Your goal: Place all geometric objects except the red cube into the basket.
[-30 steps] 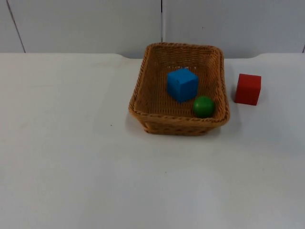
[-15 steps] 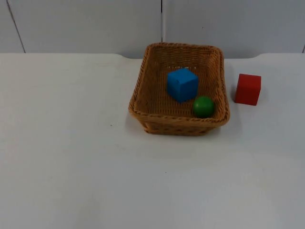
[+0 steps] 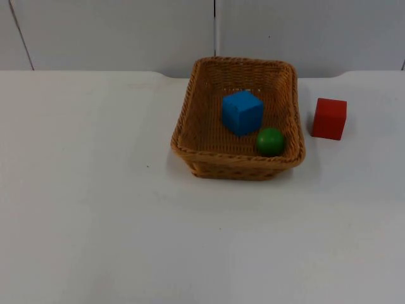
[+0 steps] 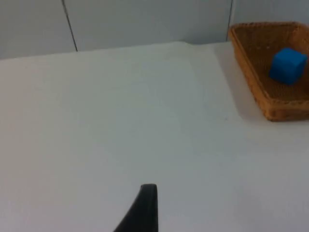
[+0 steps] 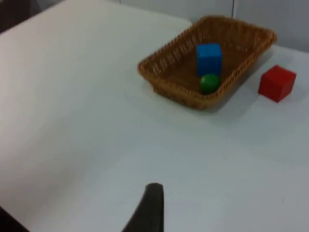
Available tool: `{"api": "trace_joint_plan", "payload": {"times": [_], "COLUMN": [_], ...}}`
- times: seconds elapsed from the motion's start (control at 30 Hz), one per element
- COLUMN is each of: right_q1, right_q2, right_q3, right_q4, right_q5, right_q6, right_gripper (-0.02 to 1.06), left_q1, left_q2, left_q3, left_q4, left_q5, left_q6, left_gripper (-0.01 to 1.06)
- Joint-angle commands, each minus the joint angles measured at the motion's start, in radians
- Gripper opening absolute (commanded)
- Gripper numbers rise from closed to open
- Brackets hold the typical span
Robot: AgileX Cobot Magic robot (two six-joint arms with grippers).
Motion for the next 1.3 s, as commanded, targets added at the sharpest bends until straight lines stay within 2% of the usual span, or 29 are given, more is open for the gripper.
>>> {"api": "trace_joint_plan", "payload": {"times": [0.0, 0.2, 0.33, 0.77, 0.8, 0.87, 0.9, 0.97, 1.27], "right_q1": [-0.001, -0.001, -0.001, -0.001, -0.001, -0.001, -0.001, -0.001, -0.001], "right_q2": [-0.002, -0.002, -0.002, -0.002, -0.002, -0.002, -0.002, -0.002, -0.002], "right_q3": [0.017, 0.056, 0.081, 0.083, 0.083, 0.083, 0.083, 0.083, 0.083], "right_q4": [0.0, -0.002, 0.005, -0.001, -0.001, -0.003, -0.003, -0.003, -0.003], "right_q5": [0.02, 0.018, -0.04, -0.04, -0.04, -0.04, -0.04, -0.04, -0.04], "right_q6": [-0.001, -0.028, -0.028, -0.043, -0.057, -0.064, -0.064, -0.064, -0.064], "right_gripper": [0.81, 0.81, 0.81, 0.82, 0.84, 0.94, 0.94, 1.05, 1.05], "left_q1": [0.003, 0.003, 0.003, 0.003, 0.003, 0.003, 0.003, 0.003, 0.003], "left_q2": [-0.004, -0.004, -0.004, -0.004, -0.004, -0.004, -0.004, -0.004, -0.004], "left_q3": [0.016, 0.023, 0.023, 0.023, 0.024, 0.024, 0.024, 0.024, 0.024], "left_q4": [0.037, 0.052, 0.052, 0.052, 0.052, 0.052, 0.052, 0.052, 0.052], "left_q5": [0.033, 0.038, 0.038, 0.038, 0.038, 0.038, 0.038, 0.038, 0.038], "left_q6": [-0.023, -0.045, -0.045, -0.045, -0.045, -0.045, -0.045, -0.045, -0.045], "left_gripper": [0.92, 0.92, 0.92, 0.92, 0.93, 1.01, 1.01, 1.05, 1.05]}}
